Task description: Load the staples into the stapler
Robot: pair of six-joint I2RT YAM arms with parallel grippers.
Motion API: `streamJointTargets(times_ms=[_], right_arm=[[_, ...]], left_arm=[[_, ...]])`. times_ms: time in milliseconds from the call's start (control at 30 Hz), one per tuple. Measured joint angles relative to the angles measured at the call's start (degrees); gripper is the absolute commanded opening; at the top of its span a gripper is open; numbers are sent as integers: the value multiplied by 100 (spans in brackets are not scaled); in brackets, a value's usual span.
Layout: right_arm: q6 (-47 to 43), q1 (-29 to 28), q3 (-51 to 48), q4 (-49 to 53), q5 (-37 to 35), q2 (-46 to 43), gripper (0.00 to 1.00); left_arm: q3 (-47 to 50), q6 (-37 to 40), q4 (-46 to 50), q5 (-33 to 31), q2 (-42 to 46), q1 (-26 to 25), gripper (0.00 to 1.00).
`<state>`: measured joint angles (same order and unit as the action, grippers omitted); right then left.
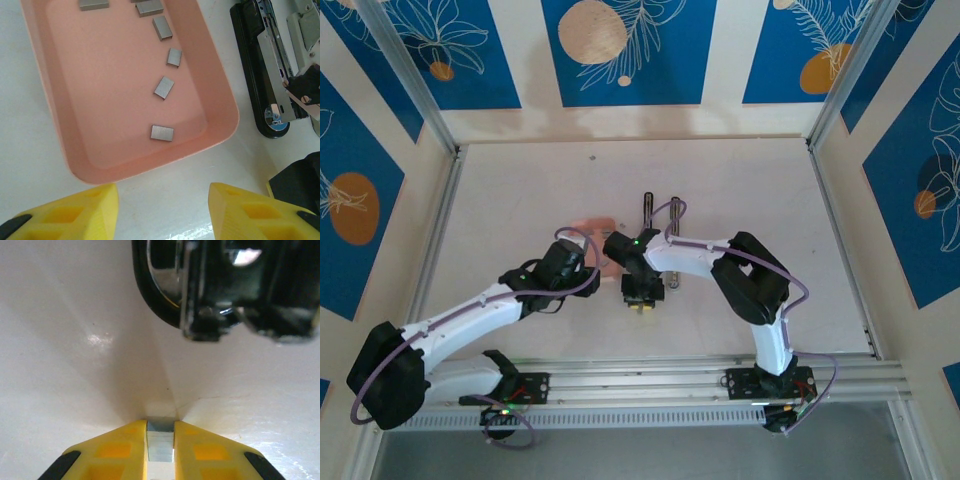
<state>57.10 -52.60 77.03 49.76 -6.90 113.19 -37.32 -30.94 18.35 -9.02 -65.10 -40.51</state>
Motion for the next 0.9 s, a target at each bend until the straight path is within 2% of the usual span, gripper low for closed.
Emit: streamJointTargets(times_ms=[233,533,900], right_arm=[[-24,-24,-96,-160,-271,-146,17],[-262,68,-258,-605,-1272,-1432,17],[-649,426,-203,-872,-1821,-1117,17]], left_arm=[[15,-2,-44,-2,0,0,50],[367,-24,-533,-9,111,0,50],[444,-26,-730,-94,131,2,50]])
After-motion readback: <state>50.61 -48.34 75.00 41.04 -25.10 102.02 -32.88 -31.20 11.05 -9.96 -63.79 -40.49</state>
